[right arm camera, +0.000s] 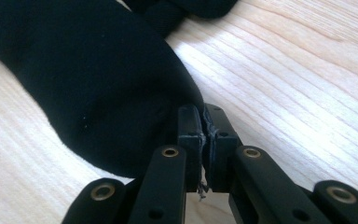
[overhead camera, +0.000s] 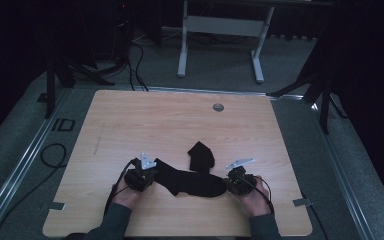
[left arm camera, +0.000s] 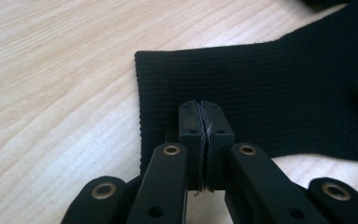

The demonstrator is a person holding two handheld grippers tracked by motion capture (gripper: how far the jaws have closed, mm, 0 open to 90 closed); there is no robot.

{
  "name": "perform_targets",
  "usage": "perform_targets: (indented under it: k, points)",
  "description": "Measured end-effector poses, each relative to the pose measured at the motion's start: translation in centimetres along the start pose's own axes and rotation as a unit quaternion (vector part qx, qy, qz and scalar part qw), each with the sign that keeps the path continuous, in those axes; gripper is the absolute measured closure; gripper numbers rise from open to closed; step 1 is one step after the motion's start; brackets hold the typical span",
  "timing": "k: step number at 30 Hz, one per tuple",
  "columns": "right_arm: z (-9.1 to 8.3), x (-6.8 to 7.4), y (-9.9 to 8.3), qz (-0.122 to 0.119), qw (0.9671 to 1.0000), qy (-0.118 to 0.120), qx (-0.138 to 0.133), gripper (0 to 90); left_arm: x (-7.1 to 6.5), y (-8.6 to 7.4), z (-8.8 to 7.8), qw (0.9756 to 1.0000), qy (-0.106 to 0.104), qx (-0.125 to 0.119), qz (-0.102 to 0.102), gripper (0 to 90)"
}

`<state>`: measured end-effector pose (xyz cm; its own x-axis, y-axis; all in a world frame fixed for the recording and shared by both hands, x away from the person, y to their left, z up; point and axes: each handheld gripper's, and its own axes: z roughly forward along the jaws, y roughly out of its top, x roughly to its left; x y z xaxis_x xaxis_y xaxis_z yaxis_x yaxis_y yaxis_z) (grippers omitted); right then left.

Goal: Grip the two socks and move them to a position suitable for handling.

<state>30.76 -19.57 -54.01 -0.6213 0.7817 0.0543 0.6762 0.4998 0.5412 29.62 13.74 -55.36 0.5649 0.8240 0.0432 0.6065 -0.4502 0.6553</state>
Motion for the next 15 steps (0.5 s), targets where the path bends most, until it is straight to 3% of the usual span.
perform_targets:
  k: [7, 15]
  points:
    - [0.1, -0.5, 0.1, 0.001, 0.9996, -0.030, 0.004, 85.1, -1.2, -0.3, -0.2, 0.9999, -0.013, -0.003, 0.008, 88.2]
    - [0.2, -1.1, 0.3, 0.008, 0.9988, -0.047, 0.005, 83.7, -1.4, -0.2, -0.1, 0.9995, -0.031, -0.011, 0.006, 84.2]
